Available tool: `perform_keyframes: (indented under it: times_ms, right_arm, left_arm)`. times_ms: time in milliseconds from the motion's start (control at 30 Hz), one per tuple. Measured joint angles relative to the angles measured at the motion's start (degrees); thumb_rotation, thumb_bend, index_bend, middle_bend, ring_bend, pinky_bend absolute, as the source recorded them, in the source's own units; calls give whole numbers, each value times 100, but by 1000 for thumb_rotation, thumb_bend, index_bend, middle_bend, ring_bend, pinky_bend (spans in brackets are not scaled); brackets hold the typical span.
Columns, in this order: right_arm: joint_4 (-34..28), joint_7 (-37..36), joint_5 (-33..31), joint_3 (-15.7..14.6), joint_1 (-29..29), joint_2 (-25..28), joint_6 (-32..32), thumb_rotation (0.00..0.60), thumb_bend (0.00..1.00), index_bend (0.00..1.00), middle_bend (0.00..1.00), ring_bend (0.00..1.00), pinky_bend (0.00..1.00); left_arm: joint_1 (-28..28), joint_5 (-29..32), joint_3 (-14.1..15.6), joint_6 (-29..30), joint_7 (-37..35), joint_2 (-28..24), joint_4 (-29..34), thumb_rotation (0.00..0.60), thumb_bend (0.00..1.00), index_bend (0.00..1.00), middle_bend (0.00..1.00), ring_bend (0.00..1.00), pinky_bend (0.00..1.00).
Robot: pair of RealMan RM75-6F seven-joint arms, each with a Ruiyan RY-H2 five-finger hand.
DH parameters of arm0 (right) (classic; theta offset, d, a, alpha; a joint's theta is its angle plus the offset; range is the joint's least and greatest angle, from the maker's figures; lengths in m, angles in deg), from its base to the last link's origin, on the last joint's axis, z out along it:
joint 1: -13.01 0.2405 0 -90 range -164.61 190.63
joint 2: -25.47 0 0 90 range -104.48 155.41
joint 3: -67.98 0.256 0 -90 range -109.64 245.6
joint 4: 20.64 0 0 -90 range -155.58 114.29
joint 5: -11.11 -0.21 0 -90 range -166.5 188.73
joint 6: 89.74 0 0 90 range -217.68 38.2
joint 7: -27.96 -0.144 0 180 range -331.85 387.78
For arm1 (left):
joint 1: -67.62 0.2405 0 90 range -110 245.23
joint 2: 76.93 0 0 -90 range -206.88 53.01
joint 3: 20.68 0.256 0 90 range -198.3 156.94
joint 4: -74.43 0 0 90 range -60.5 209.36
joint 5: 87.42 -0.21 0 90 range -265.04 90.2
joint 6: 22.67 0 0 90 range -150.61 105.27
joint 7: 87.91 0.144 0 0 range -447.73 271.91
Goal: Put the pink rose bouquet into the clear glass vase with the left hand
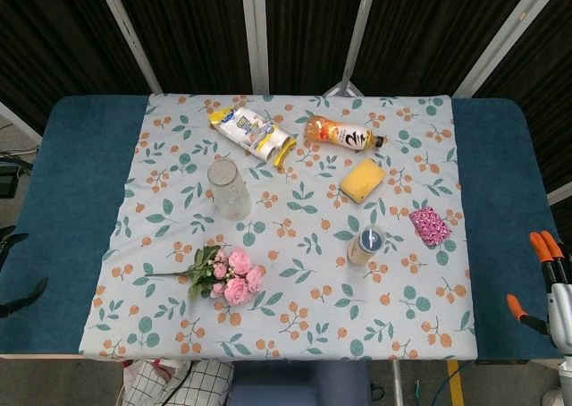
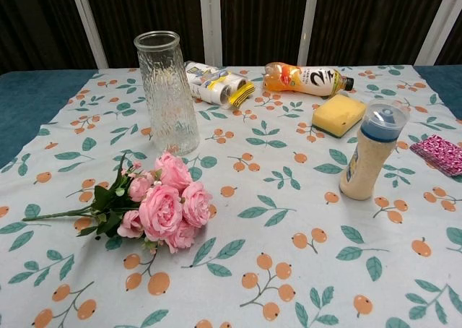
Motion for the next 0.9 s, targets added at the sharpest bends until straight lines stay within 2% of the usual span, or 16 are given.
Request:
perform_keyframes:
  times_ms: [533,767,900]
  right_arm:
    - [-24,49,7,-47,1,5,53,600,309,89,72,0,0]
    - [-53,-9,31,-49,-18,30,17,600,309,89,72,0,0]
    - [-16,-94,6,-55,-22,39,49,600,309,89,72,0,0]
  left_arm:
    - [-51,-79,12,-56,3,66,-24,600,307,218,113,0,18]
    - [-75,-75,26,-167,-269,-36,55,600,210,187,74,0,16]
    - [-227,-39,4,-473,-399,-79,199,600,164,163,64,0,16]
